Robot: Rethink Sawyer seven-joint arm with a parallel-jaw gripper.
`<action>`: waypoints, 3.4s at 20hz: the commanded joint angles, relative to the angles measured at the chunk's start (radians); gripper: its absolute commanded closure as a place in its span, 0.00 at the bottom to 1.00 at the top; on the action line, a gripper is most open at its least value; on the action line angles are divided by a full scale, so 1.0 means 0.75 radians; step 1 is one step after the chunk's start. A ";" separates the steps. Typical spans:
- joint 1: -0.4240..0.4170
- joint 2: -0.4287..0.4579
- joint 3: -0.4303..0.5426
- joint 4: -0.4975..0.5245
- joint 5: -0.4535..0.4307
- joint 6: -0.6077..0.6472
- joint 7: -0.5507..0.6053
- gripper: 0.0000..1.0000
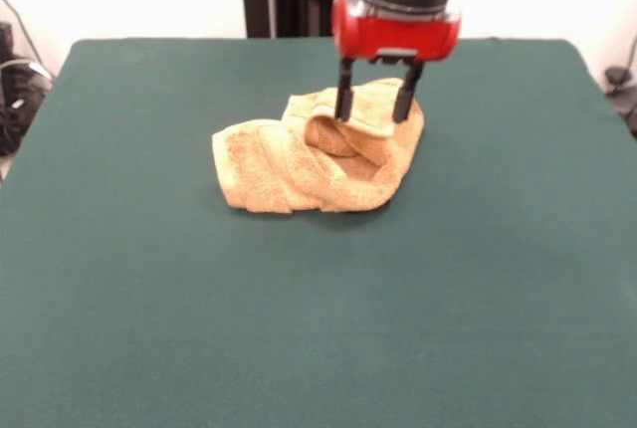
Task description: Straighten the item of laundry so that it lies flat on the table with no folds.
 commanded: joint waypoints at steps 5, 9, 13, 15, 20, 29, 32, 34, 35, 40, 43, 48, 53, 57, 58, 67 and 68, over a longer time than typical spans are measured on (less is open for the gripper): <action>0.038 0.046 0.028 0.086 0.065 0.101 0.277 0.00; 0.003 0.053 0.032 0.067 0.078 0.089 0.268 0.00; -0.049 0.035 0.056 0.030 0.079 0.150 0.196 0.00; -0.069 0.025 0.072 0.010 0.087 0.186 0.172 0.00; -0.102 0.024 0.107 -0.048 0.107 0.262 0.150 0.00; -0.113 0.068 0.138 -0.045 0.099 0.166 0.158 0.00; -0.107 0.083 0.140 -0.051 0.091 0.154 0.156 0.00; -0.104 0.095 0.140 -0.053 0.087 0.157 0.154 0.00; -0.103 0.102 0.139 -0.053 0.086 0.164 0.154 0.00; -0.108 0.144 0.142 -0.042 0.082 0.170 0.150 0.00; -0.114 0.156 0.147 -0.031 0.083 0.148 0.149 0.00; -0.115 0.153 0.149 -0.031 0.079 0.144 0.134 0.00; -0.116 0.164 0.154 -0.035 0.079 0.148 0.126 0.00; -0.115 0.166 0.153 -0.034 0.074 0.135 0.122 0.00; -0.115 0.166 0.152 -0.033 0.075 0.134 0.124 0.00; -0.118 0.239 0.156 -0.037 0.056 0.054 0.134 0.00; -0.121 0.242 0.161 -0.033 0.054 0.047 0.127 0.00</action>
